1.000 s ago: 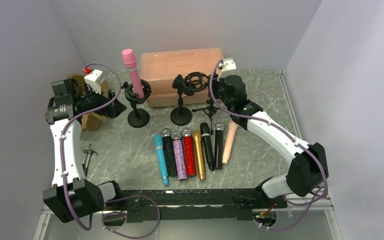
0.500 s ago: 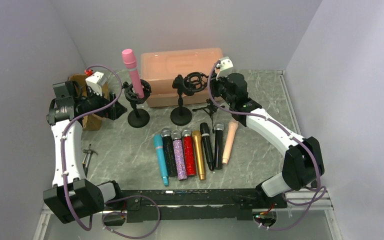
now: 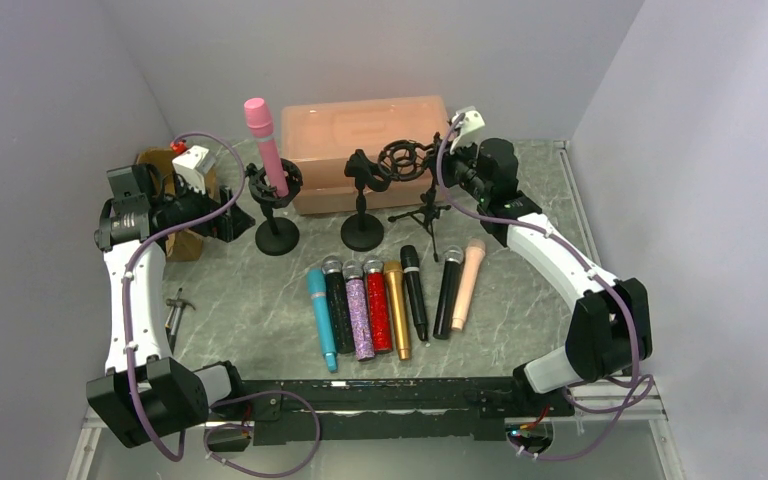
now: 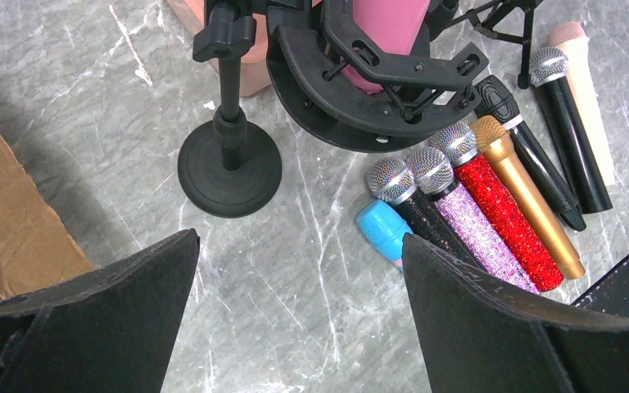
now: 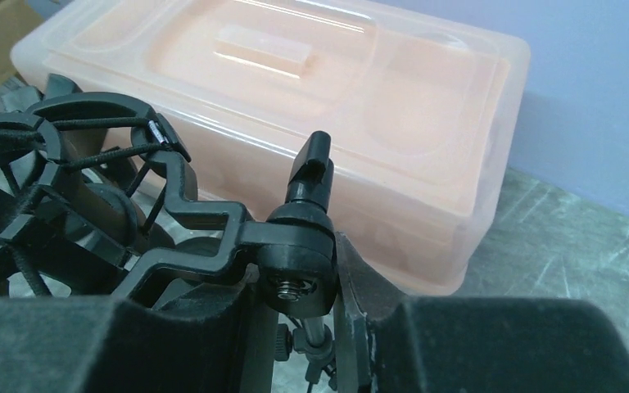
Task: Attach the microphones to the stand
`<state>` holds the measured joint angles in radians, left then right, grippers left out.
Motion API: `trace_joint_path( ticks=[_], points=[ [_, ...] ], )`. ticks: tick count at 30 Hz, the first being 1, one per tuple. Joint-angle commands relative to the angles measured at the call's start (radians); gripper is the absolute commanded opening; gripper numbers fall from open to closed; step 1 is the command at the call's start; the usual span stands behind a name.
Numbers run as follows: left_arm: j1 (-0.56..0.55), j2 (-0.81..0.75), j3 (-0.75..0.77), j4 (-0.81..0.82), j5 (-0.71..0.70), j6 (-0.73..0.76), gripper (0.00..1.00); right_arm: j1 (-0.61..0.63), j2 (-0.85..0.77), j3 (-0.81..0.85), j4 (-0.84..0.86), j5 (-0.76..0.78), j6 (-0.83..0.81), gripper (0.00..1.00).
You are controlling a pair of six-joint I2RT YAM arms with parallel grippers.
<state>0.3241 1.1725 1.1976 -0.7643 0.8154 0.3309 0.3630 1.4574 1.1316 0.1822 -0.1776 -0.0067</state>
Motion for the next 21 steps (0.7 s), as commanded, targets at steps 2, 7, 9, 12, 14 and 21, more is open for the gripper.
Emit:
trace_joint_path(
  ticks=[2, 7, 9, 12, 14, 21],
  points=[
    [0.005, -0.031, -0.003, 0.018, 0.039, 0.017, 1.00, -0.009, -0.057, 0.085, 0.151, -0.071, 0.070, 0.00],
    [0.005, -0.032, -0.006, 0.014, 0.035, 0.023, 0.99, -0.018, -0.094, 0.186, 0.035, -0.025, 0.017, 0.00],
    [0.005, -0.030, -0.006, 0.013, 0.040, 0.023, 0.99, -0.040, -0.113, 0.213, -0.022, 0.001, -0.025, 0.00],
    [0.006, -0.030, -0.013, 0.022, 0.049, 0.019, 0.99, -0.099, -0.152, 0.188, -0.048, -0.003, -0.028, 0.00],
    [0.005, -0.027, -0.017, 0.027, 0.057, 0.013, 0.99, -0.143, -0.187, 0.145, -0.035, -0.006, -0.025, 0.00],
    [0.005, -0.016, -0.024, 0.025, 0.074, 0.014, 0.99, -0.341, -0.163, 0.126, -0.065, -0.108, -0.001, 0.00]
  ],
)
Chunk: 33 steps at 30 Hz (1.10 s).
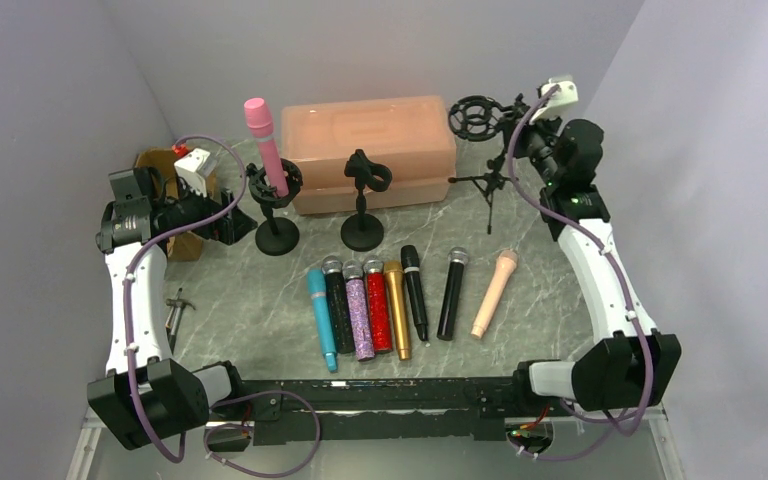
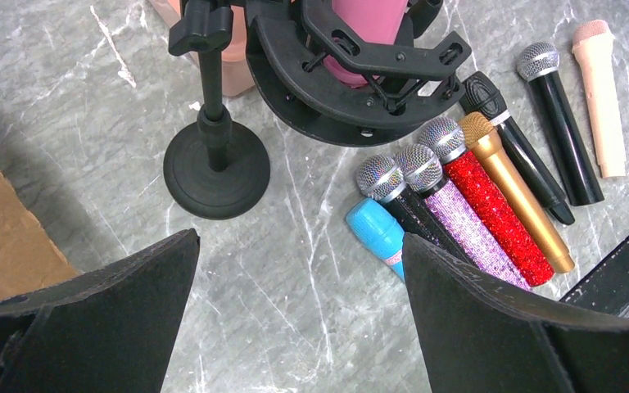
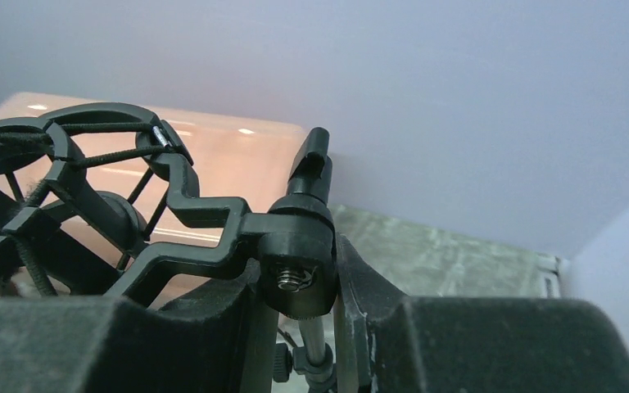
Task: Attach the microphones to the stand
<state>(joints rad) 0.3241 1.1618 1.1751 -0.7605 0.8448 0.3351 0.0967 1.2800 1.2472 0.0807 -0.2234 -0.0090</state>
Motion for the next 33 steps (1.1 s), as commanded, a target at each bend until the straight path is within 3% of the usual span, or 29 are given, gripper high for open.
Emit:
trace_joint_path(
  ticks=[1, 16, 24, 30, 33],
  points=[
    [0.006, -0.004, -0.002, 0.021, 0.046, 0.012, 1.00, -0.090, 0.021, 0.002, 0.045, -0.078, 0.007, 0.00],
    [0.006, 0.006, -0.012, 0.016, 0.050, 0.035, 0.99, -0.220, 0.171, -0.008, 0.103, -0.433, 0.022, 0.00],
    [0.005, 0.016, -0.015, 0.015, 0.054, 0.041, 0.99, -0.224, 0.240, 0.079, -0.063, -0.579, -0.110, 0.00],
    [0.006, 0.021, -0.013, 0.016, 0.057, 0.045, 0.99, -0.220, 0.233, 0.027, -0.060, -0.611, -0.159, 0.09],
    [0.006, 0.028, -0.004, 0.003, 0.062, 0.050, 0.99, -0.220, 0.224, 0.011, -0.057, -0.602, -0.167, 0.20]
  ],
)
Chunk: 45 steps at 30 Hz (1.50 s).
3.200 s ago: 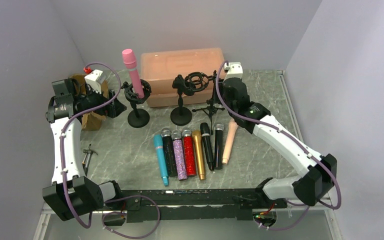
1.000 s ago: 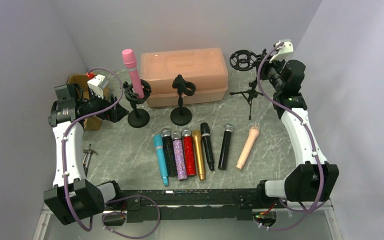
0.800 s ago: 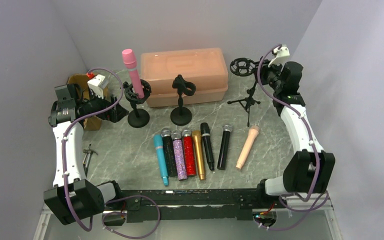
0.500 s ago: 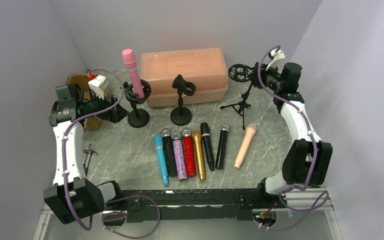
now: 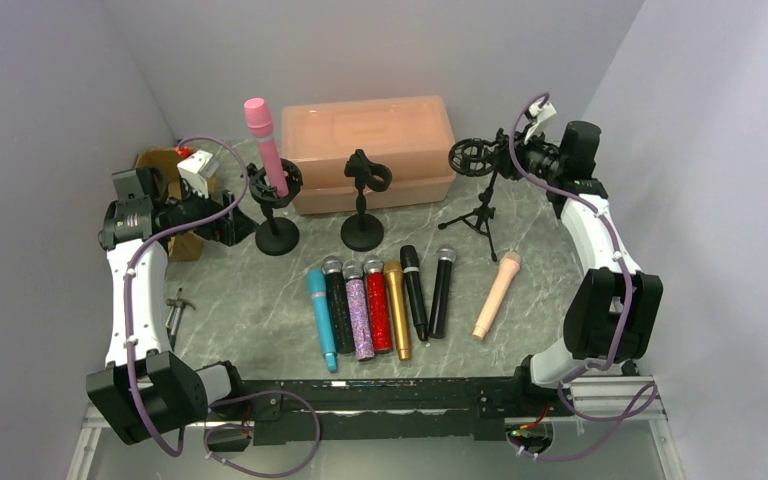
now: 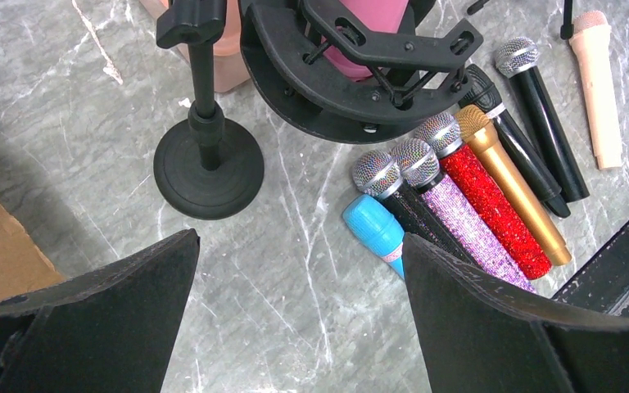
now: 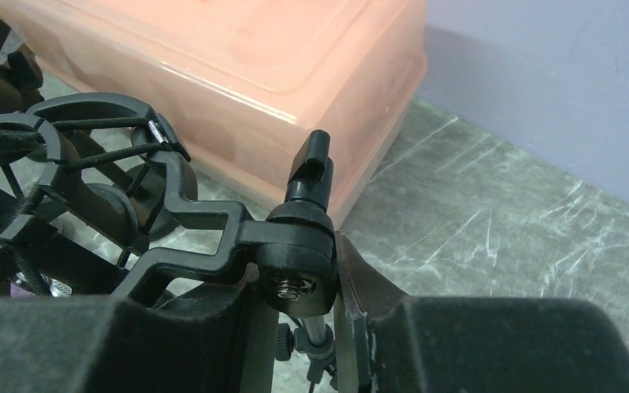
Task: Attach the microphones to the stand
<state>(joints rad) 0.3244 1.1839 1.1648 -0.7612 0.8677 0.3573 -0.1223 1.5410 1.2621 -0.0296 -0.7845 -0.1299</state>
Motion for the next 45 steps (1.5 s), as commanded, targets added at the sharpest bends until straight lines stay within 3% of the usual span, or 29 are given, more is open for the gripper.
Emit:
trace_joint_path(
  ticks=[1, 3, 7, 11, 12, 13, 17, 22, 26, 30, 37, 39, 41, 43, 45],
  points=[
    [0.005, 0.005, 0.008, 0.002, 0.040, 0.028, 0.99, -0.001, -0.037, 0.000, 0.043, -0.034, -0.044, 0.24],
    [0.005, 0.002, 0.008, -0.001, 0.040, 0.028, 0.99, -0.001, -0.037, 0.015, 0.007, -0.032, -0.035, 0.35],
    [0.005, -0.003, 0.018, -0.013, 0.040, 0.033, 0.99, 0.010, -0.094, -0.003, -0.015, 0.007, 0.038, 0.67],
    [0.005, -0.010, 0.026, -0.027, 0.040, 0.041, 0.99, 0.031, -0.202, -0.081, -0.058, 0.155, 0.073, 0.74],
    [0.005, -0.010, 0.026, -0.028, 0.038, 0.043, 1.00, 0.034, -0.232, -0.107, -0.064, 0.201, 0.097, 0.91],
    [0.005, -0.012, 0.026, -0.028, 0.039, 0.044, 0.99, 0.035, -0.265, -0.132, -0.065, 0.253, 0.122, 0.99],
    [0.005, -0.006, 0.033, -0.039, 0.039, 0.051, 0.99, 0.047, -0.395, -0.208, -0.082, 0.389, 0.197, 1.00],
    [0.005, 0.000, 0.045, -0.058, 0.039, 0.055, 0.99, 0.063, -0.440, -0.156, -0.245, 0.447, 0.219, 1.00],
    [0.005, -0.003, 0.035, -0.054, 0.040, 0.047, 0.99, 0.064, -0.498, -0.176, -0.280, 0.520, 0.247, 1.00],
    [0.004, -0.004, 0.044, -0.066, 0.038, 0.044, 1.00, 0.078, -0.597, -0.160, -0.300, 0.600, 0.402, 1.00],
    [0.005, 0.003, 0.077, -0.081, 0.027, 0.014, 0.99, 0.432, -0.568, -0.011, -0.540, 0.873, 0.505, 1.00],
    [0.005, 0.004, 0.089, -0.091, 0.017, 0.005, 0.99, 0.513, -0.558, -0.002, -0.546, 0.862, 0.547, 1.00],
    [0.007, -0.004, 0.093, -0.095, 0.002, -0.010, 0.99, 0.517, -0.577, -0.041, -0.469, 0.718, 0.598, 1.00],
    [0.012, -0.021, 0.087, -0.090, -0.005, -0.026, 0.99, 0.517, -0.615, -0.090, -0.421, 0.668, 0.704, 1.00],
    [0.018, -0.045, 0.075, -0.075, -0.012, -0.047, 1.00, 0.515, -0.686, -0.227, -0.245, 0.519, 0.730, 1.00]
  ],
)
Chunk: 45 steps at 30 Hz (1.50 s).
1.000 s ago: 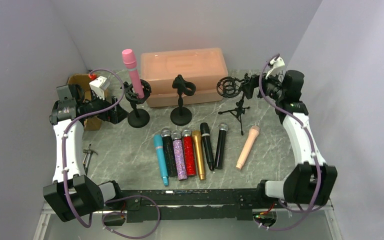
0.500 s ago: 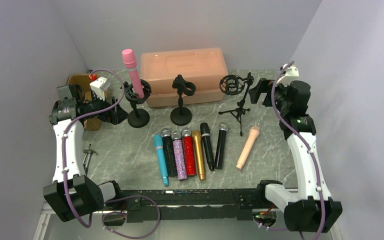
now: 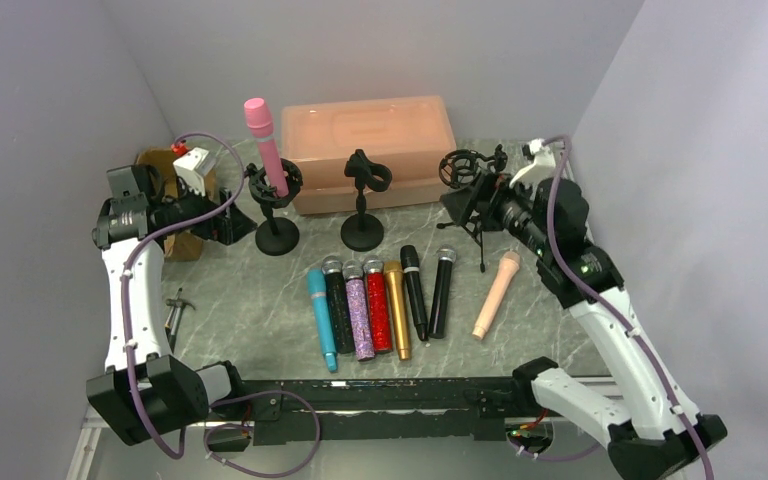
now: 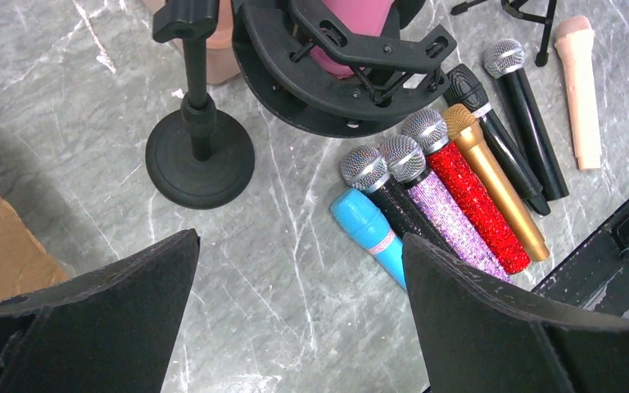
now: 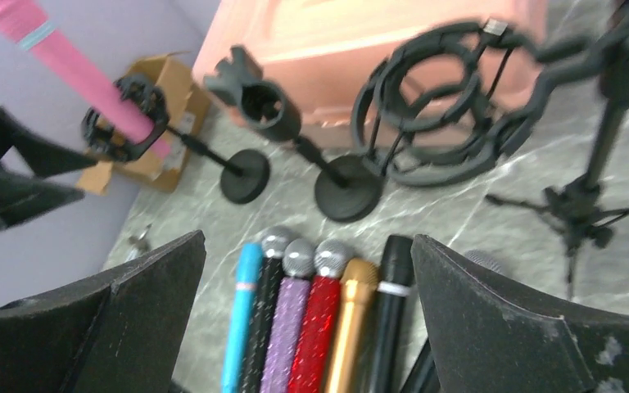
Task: Attach the microphones to the stand
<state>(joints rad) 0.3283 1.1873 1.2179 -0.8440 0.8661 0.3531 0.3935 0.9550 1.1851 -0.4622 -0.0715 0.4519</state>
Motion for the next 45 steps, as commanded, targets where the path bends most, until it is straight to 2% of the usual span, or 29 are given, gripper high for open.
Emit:
trace_joint_path(
  ticks=[1, 2, 3, 5, 7, 10, 14, 18, 21, 26, 31, 36, 45],
  points=[
    [0.019, -0.063, 0.013, 0.024, -0.018, -0.057, 0.99, -0.002, -0.107, -0.183, 0.246, -0.222, 0.203, 0.99],
    [0.022, -0.076, 0.006, 0.030, -0.026, -0.064, 0.99, -0.003, -0.077, -0.173, 0.231, -0.255, 0.235, 0.98],
    [0.023, -0.089, 0.003, 0.035, -0.039, -0.070, 0.99, 0.001, -0.018, -0.119, 0.149, -0.292, 0.220, 0.90],
    [0.023, -0.110, 0.006, 0.037, -0.079, -0.083, 0.99, 0.050, 0.104, -0.013, -0.022, -0.276, 0.190, 0.89],
    [0.024, -0.121, 0.014, 0.022, -0.106, -0.077, 0.99, 0.165, 0.151, 0.016, -0.072, -0.142, 0.172, 0.98],
    [0.025, -0.139, 0.010, 0.014, -0.131, -0.082, 0.99, 0.349, 0.256, 0.069, -0.175, 0.088, 0.178, 0.99],
    [0.026, -0.156, -0.018, 0.024, -0.139, -0.096, 0.99, 0.504, 0.440, 0.129, -0.270, 0.240, 0.219, 0.83],
    [0.026, -0.193, -0.061, 0.068, -0.143, -0.163, 0.99, 0.628, 0.635, 0.239, -0.352, 0.339, 0.203, 0.73],
    [0.025, -0.178, -0.027, 0.010, -0.092, -0.124, 0.99, 0.656, 0.759, 0.332, -0.409, 0.372, 0.181, 0.69],
    [0.025, -0.107, 0.065, -0.110, -0.097, -0.083, 0.99, 0.657, 0.859, 0.370, -0.338, 0.290, 0.125, 0.59],
    [0.025, -0.114, 0.048, -0.103, -0.091, -0.065, 0.99, 0.656, 0.954, 0.425, -0.320, 0.246, 0.096, 0.56],
    [0.025, -0.106, 0.056, -0.112, -0.087, -0.046, 0.99, 0.653, 0.970, 0.405, -0.305, 0.274, 0.117, 0.52],
    [0.026, -0.075, 0.080, -0.139, -0.085, -0.034, 0.99, 0.639, 0.977, 0.346, -0.271, 0.274, 0.134, 0.51]
  ],
)
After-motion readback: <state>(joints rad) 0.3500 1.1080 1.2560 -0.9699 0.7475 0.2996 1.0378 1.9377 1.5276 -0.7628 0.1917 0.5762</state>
